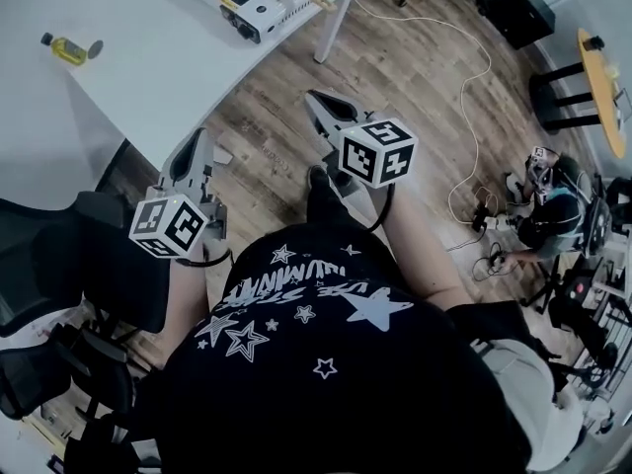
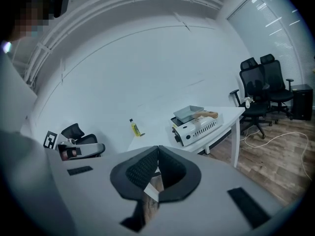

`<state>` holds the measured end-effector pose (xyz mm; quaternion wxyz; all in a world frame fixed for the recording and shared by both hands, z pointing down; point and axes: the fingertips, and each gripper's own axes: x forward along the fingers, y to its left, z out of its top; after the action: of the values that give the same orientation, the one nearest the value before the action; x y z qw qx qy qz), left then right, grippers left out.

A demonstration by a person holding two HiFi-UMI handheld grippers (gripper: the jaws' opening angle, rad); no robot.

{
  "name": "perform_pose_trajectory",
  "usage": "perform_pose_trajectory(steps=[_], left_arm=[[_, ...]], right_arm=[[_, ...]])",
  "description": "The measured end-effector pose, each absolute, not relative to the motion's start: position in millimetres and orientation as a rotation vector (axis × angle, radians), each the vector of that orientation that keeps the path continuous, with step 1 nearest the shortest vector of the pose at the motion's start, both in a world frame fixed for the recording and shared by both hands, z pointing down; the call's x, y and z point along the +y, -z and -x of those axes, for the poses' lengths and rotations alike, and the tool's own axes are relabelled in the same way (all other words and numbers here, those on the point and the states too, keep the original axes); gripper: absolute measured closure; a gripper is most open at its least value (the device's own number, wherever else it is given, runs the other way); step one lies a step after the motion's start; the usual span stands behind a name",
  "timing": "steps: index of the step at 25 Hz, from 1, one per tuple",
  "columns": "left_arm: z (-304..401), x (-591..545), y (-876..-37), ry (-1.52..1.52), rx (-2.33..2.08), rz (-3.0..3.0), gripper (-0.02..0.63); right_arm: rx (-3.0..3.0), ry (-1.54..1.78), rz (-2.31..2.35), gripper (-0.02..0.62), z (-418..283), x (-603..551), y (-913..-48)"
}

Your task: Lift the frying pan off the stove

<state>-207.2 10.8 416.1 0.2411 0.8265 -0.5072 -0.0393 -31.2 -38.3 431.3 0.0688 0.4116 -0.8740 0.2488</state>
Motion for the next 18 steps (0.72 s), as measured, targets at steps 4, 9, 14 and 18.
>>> perform_pose_trajectory(steps=[4, 9, 14, 18], left_arm=[[199, -18, -414, 0.108, -1.42, -2.236, 0.592], [186, -44, -412, 0.1, -1.451, -2.213, 0.592], [165, -64, -412, 0.085, -1.469, -2.198, 0.592], [148, -81, -411, 0.082, -1.495, -2.196, 0.592]], right_arm=[[-2.655, -0.758, -1.198, 0.588, 25, -76, -427], [-2.665, -0.786, -1.158, 0.588, 14, -106, -428], [-2.669, -0.809, -1.138, 0.588, -7, -130, -430], [-2.662, -0.82, -1.154, 0.588, -30, -154, -435]])
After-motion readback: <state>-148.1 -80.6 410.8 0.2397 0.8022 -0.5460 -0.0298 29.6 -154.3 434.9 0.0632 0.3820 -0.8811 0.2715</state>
